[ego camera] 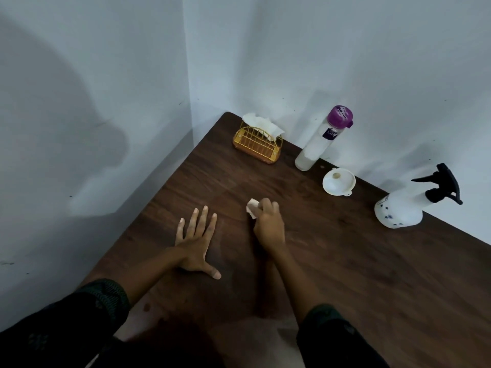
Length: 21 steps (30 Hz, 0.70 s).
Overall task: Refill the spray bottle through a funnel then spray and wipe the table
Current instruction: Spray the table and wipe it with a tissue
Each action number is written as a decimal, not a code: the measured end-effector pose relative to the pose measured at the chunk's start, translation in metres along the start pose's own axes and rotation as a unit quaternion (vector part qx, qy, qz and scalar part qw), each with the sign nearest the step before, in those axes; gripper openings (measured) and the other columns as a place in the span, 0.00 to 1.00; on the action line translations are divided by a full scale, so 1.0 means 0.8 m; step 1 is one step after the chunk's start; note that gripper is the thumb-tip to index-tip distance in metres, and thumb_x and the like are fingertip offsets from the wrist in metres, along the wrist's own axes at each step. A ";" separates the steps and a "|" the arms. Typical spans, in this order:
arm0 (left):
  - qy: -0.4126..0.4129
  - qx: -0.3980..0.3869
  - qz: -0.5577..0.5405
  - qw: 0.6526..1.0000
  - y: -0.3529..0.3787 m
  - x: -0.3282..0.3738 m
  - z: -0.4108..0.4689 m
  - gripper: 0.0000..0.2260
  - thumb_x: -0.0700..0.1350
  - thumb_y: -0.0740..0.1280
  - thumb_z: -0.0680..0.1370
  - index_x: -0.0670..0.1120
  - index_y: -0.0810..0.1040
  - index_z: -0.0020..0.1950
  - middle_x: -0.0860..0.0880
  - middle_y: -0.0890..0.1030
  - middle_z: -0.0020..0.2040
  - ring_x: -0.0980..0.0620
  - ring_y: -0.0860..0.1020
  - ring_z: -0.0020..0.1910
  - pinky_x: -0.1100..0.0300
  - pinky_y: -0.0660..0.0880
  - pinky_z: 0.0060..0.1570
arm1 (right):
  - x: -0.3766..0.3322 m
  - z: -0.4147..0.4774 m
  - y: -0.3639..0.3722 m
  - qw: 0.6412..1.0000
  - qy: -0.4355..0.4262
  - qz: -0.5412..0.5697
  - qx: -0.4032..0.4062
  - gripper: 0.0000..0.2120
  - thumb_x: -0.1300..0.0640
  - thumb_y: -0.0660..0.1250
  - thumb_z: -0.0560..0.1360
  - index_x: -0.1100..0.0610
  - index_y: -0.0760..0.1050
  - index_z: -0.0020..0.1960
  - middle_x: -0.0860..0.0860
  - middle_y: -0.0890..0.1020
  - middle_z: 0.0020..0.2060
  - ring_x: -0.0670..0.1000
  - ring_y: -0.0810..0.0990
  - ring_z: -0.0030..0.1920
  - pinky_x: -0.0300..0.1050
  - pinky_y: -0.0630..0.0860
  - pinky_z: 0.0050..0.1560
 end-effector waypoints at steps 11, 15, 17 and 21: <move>-0.002 -0.029 0.002 1.000 0.000 -0.001 -0.001 0.62 0.73 0.68 0.61 0.50 0.18 0.63 0.47 0.16 0.63 0.45 0.17 0.62 0.41 0.28 0.66 | 0.191 -0.089 -0.054 0.908 0.394 0.008 0.145 0.16 0.65 0.62 0.72 0.63 0.73 0.59 0.61 0.71 0.57 0.64 0.68 0.55 0.56 0.74 0.46; -0.003 -0.034 -0.002 0.999 0.000 0.002 -0.002 0.63 0.72 0.68 0.62 0.49 0.20 0.67 0.47 0.16 0.63 0.45 0.18 0.63 0.40 0.28 0.67 | 0.089 -0.077 -0.016 0.949 0.294 0.008 0.116 0.18 0.63 0.61 0.71 0.61 0.73 0.61 0.60 0.72 0.57 0.62 0.68 0.54 0.52 0.72 0.47; -0.006 -0.030 -0.002 1.000 0.000 0.001 -0.002 0.63 0.72 0.68 0.61 0.49 0.21 0.69 0.47 0.16 0.63 0.45 0.18 0.64 0.40 0.28 0.67 | 0.026 -0.070 0.004 0.983 0.166 -0.015 0.070 0.18 0.63 0.60 0.72 0.58 0.73 0.61 0.57 0.73 0.55 0.59 0.70 0.53 0.50 0.72 0.45; -0.012 -0.023 0.002 1.000 0.000 0.001 -0.004 0.64 0.73 0.68 0.60 0.49 0.22 0.69 0.48 0.16 0.63 0.45 0.19 0.65 0.40 0.29 0.68 | -0.026 -0.096 0.009 0.998 -0.049 -0.044 0.014 0.15 0.63 0.61 0.73 0.55 0.76 0.57 0.54 0.75 0.47 0.54 0.72 0.45 0.43 0.69 0.36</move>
Point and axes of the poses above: each hand's wrist, its own z-axis towards the middle knuckle, its own y-axis out of the palm, x = y × z, the point moved 8 cm from there along z, towards the middle knuckle
